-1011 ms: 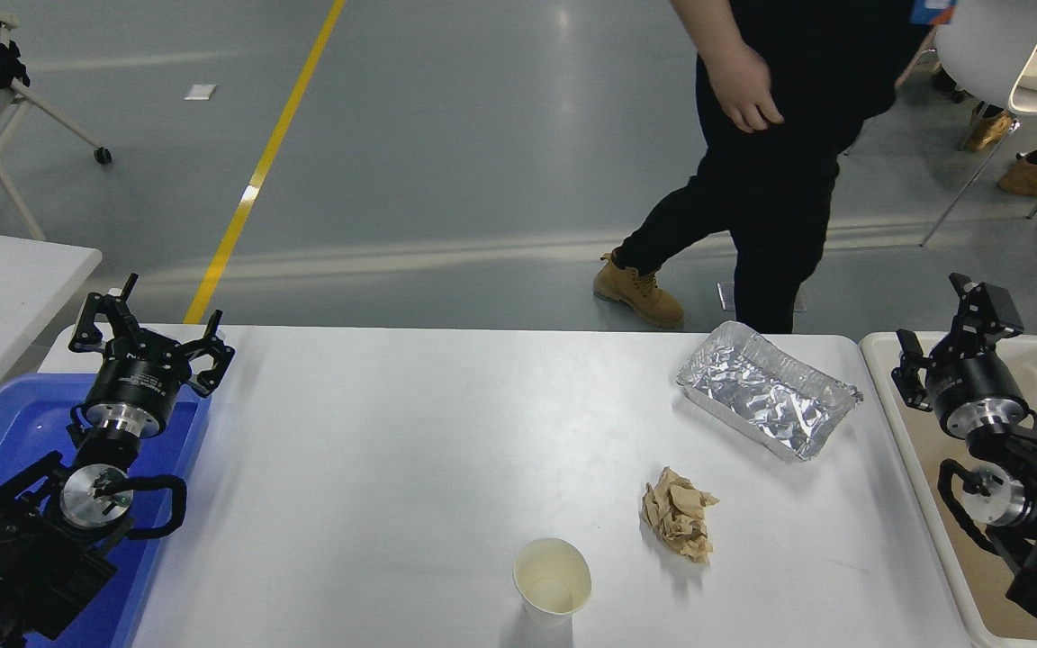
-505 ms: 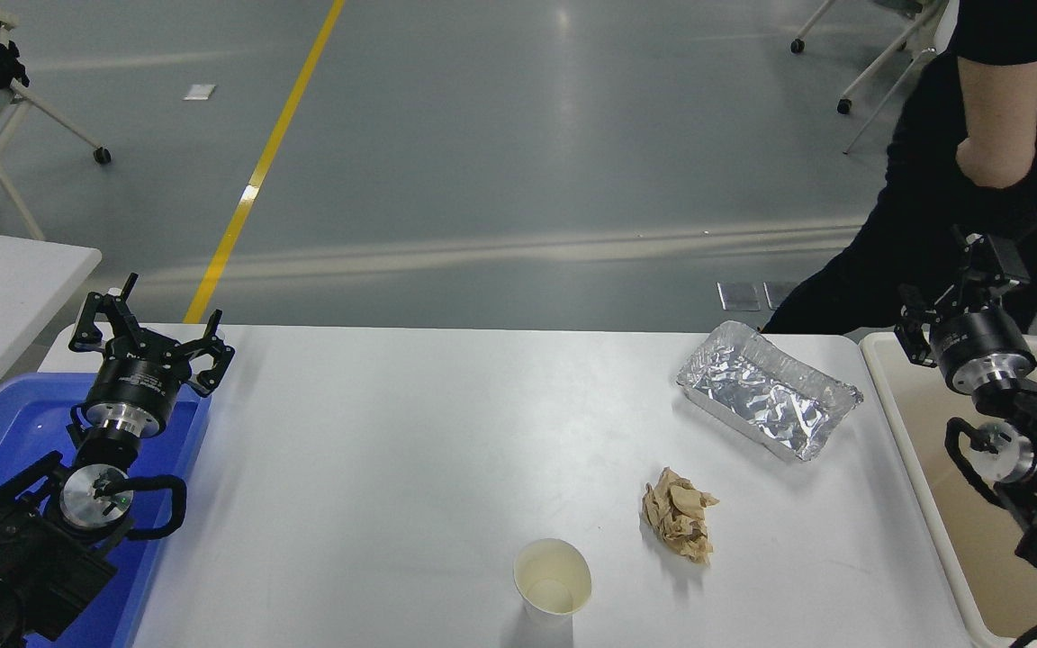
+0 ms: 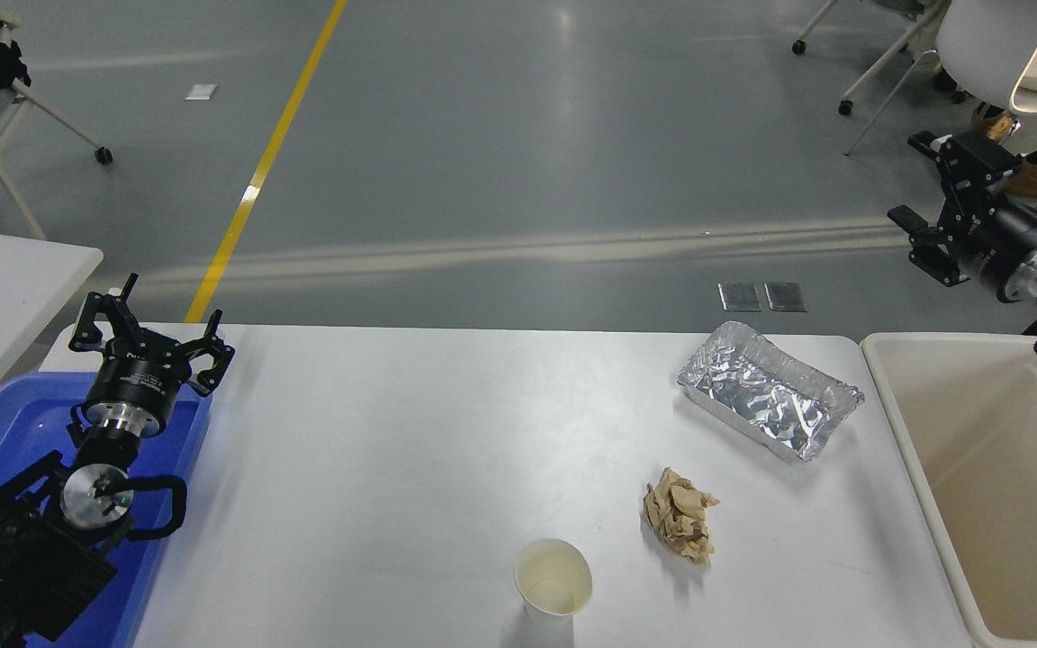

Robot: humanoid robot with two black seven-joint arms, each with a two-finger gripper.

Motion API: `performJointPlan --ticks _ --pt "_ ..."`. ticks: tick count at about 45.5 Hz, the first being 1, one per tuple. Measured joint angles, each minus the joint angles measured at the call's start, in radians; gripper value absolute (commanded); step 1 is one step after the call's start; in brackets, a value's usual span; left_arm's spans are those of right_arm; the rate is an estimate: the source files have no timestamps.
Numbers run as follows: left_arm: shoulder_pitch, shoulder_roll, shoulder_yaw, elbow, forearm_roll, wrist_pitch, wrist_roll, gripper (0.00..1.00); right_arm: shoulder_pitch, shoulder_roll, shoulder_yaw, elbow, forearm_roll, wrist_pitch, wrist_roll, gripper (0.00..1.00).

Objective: Clean the table surface

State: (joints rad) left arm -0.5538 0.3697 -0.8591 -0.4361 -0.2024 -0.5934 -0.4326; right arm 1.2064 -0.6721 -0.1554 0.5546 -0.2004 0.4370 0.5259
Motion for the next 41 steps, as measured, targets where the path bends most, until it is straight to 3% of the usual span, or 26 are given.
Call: performJointPlan --ticks 15,28,41 --pt "0.000 0.000 0.000 0.000 0.000 0.000 0.000 1.00 0.199 0.057 -0.118 0.049 -0.313 0.146 0.001 0.99" --pt "0.000 0.000 0.000 0.000 0.000 0.000 0.000 1.00 0.346 0.262 -0.228 0.095 -0.539 0.186 0.002 0.98" --pt "0.000 0.000 0.000 -0.001 0.000 0.000 0.000 1.00 0.445 0.493 -0.386 0.081 -0.635 0.194 0.002 0.98"
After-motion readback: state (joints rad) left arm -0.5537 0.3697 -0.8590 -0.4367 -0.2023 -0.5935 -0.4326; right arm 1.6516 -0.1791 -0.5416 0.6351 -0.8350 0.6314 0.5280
